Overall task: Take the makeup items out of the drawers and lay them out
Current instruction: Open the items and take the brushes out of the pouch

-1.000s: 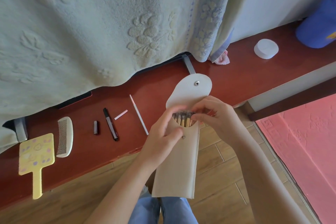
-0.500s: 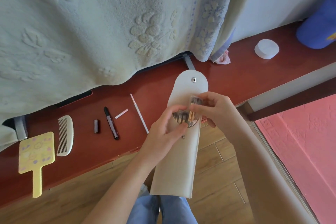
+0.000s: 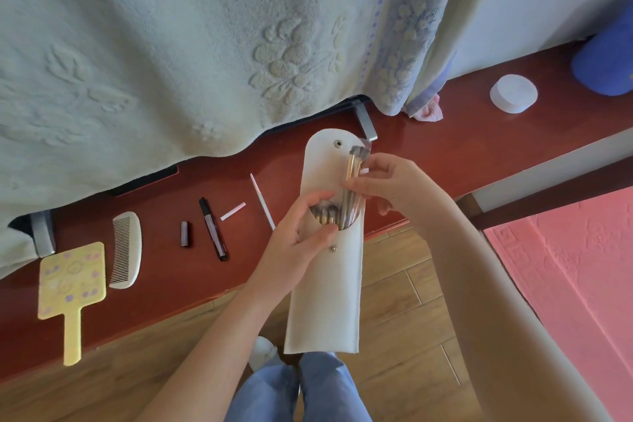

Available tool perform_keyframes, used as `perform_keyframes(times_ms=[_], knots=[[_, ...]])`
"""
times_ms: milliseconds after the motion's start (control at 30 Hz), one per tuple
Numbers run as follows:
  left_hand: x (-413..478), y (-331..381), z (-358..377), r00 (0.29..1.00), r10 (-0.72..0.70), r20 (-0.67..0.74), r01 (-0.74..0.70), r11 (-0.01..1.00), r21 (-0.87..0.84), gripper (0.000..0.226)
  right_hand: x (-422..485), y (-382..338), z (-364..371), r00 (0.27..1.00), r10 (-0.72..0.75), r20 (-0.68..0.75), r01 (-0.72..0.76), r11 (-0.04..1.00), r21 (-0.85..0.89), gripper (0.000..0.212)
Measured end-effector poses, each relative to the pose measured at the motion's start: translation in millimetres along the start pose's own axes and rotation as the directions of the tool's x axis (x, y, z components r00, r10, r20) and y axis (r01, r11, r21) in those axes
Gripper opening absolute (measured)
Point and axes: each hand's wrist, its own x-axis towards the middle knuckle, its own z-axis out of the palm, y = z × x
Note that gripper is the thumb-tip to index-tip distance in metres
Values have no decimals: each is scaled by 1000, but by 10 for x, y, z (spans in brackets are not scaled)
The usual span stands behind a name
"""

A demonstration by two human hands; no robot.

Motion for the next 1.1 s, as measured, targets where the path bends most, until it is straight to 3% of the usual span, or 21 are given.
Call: perform_keyframes(times_ms=[33,100,167,267,367,567,667,800,900,1000,1100], knots=[[5,0,-6,1000,5,-4,-5,1000,5,34,4,2,17,1000,-16,-12,15,997,-76,21],[8,-7,-26,1000,2,-17,-2,1000,-3,35,34,5,49,999,-44,-31,42,998,-51,16],[-12,-37,-62,999,-3,-42,1,1000,-27,37,80,3,49,995,-37,-93,51,986,157,13],[-77,-82,-156,996,-9,-91,7,1000,-30,41,177,16,-41,973,0,-231,113,873,474,4],[-164,-180,-301,988,-41,-150,31,997,-68,46,288,93,-168,958,38,-285,125,837,532,5],[-295,-332,-533,957,-97,-275,44,980,-192,59,533,248,35,984,76,-160,-52,987,152,12],[-314,-343,-555,954,-113,-279,50,973,-226,67,702,255,253,988,32,-151,-27,999,35,17],[-309,-333,-571,946,-157,-285,82,962,-260,85,918,203,522,991,-53,-125,21,969,-245,27],[-283,-352,-577,940,-181,-290,85,945,-316,95,1004,173,641,988,-91,-121,45,940,-339,30],[-233,-374,-567,930,-211,-301,91,926,-367,89,1018,211,675,989,-91,-114,39,918,-394,33],[-200,-354,-527,932,-209,-296,110,942,-318,63,996,289,660,988,-108,-112,54,912,-407,36]])
